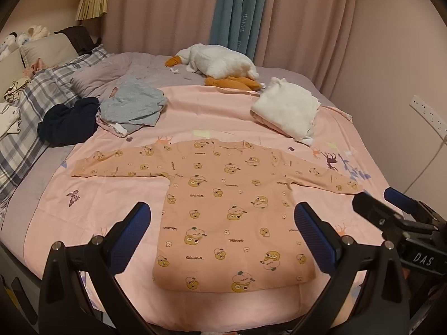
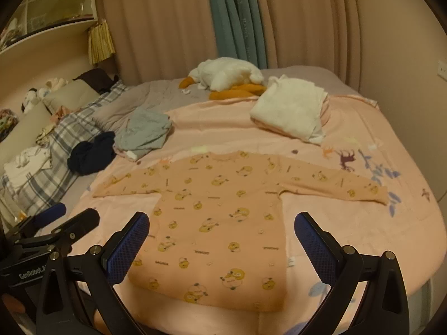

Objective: Fold small clothes

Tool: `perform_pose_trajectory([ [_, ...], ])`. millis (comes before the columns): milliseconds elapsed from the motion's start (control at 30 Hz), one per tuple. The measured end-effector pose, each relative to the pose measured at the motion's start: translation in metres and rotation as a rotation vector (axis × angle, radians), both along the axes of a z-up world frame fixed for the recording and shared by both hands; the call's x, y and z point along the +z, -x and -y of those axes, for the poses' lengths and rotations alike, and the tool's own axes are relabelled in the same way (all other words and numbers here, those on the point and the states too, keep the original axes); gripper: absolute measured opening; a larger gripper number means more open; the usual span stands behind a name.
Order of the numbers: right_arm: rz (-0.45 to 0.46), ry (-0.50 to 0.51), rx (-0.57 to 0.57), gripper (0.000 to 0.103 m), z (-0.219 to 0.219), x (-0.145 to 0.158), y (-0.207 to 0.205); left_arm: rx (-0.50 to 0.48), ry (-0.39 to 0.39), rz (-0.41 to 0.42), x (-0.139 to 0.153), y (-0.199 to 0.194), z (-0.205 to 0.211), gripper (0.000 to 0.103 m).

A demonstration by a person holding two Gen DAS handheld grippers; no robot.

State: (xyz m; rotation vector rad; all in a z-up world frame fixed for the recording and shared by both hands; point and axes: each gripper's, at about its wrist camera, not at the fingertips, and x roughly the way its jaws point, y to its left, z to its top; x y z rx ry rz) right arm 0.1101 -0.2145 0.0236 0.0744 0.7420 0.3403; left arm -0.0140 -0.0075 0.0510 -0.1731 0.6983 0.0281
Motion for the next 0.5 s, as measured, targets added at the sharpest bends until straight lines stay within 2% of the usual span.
perform_pose_trajectory([
  [67,-0.006,0.011,0.0,0.103,0.001,0.002,0.0,0.016,-0.032,0.007,0.003,0.001,0.006,0.103],
  [200,-0.052,-0.02,-0.015,0.103,0.004,0.002,-0.005,0.119,-0.093,0.063,0.012,0.004,0.009,0.103],
  [267,-0.08,-0.057,-0.026,0.103,0.005,-0.001,-0.009,0.123,-0.086,0.08,0.013,0.003,0.007,0.103],
  [400,-0.14,-0.118,0.011,0.103,0.001,-0.012,-0.016,0.11,-0.014,0.08,0.012,-0.001,-0.002,0.103],
  [500,-0.149,-0.126,0.003,0.103,0.0,-0.014,-0.015,0.122,-0.011,0.098,0.011,0.004,-0.001,0.103],
])
